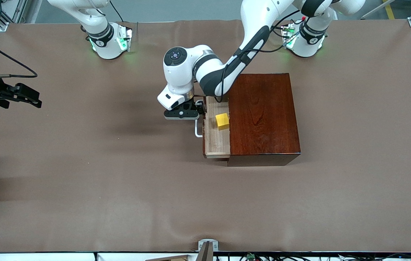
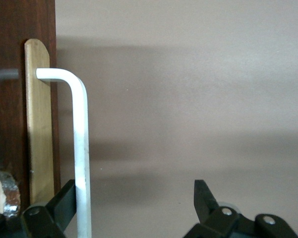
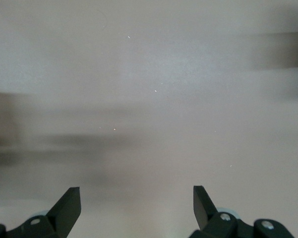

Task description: Open drawer, take yellow block, close drawer

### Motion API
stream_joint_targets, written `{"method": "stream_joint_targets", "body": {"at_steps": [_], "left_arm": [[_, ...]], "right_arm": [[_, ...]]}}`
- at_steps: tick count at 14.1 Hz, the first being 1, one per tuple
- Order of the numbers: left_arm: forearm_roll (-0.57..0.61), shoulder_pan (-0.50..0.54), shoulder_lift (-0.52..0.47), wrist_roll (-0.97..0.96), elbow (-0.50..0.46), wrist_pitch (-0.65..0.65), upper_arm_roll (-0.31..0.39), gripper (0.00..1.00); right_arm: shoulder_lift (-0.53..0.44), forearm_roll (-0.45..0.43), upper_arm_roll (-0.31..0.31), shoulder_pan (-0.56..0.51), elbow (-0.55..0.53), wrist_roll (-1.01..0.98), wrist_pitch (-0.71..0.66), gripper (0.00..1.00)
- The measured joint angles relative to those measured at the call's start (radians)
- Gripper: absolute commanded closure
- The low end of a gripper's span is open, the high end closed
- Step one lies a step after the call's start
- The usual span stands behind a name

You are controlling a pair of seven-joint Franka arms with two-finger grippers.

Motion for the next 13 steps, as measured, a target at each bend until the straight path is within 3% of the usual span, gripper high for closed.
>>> {"method": "stream_joint_targets", "body": {"at_steps": [13], "left_arm": [[-0.026, -0.007, 0.011, -0.008, 0.0, 0.11, -0.001, 0.0]], "right_arm": [[0.0, 0.004, 0.011, 0.005, 0.002, 0.022, 0.006, 0.0]]}}
